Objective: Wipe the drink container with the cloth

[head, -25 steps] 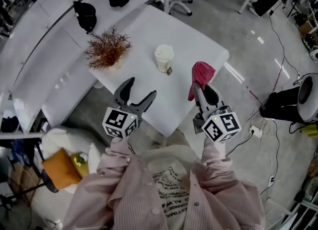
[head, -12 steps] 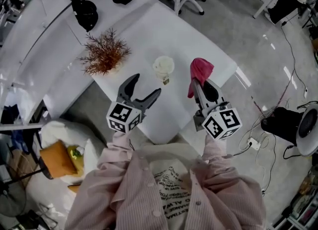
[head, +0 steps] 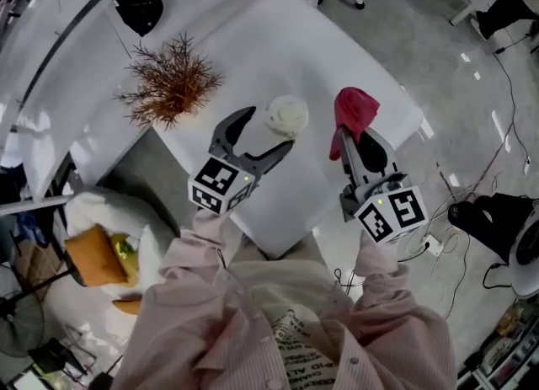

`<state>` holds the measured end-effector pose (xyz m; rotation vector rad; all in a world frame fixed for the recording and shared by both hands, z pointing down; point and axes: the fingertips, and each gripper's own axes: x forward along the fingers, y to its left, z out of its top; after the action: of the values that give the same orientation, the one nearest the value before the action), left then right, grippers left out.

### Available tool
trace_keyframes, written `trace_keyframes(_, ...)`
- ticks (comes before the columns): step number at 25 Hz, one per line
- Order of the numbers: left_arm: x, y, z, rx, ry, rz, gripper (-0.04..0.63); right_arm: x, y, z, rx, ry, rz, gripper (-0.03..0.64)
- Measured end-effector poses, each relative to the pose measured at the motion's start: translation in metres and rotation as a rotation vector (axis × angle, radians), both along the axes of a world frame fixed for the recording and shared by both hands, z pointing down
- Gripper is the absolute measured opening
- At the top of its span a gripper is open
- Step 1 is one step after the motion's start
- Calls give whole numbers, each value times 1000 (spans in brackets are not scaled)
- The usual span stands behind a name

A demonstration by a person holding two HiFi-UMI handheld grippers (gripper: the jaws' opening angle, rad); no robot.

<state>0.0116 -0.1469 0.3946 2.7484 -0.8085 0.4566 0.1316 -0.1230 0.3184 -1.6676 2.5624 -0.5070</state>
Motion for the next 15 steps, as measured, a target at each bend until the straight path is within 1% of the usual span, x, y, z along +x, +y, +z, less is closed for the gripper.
trace_keyframes(4,7,-13,13,-7,6,36,377,-4,-17,7,8,23,-5,44)
trace_keyframes(7,12,-15,20,-12,24,64,377,-11,-26,11,12,66,-41,44)
trace_keyframes(11,18,-15,24,-19,45,98,376,-21,-41,14,30,153,-85,44)
trace_keyframes(15,21,-15,29,-22,47,118,374,-36,-54,12,57,268,-145,44)
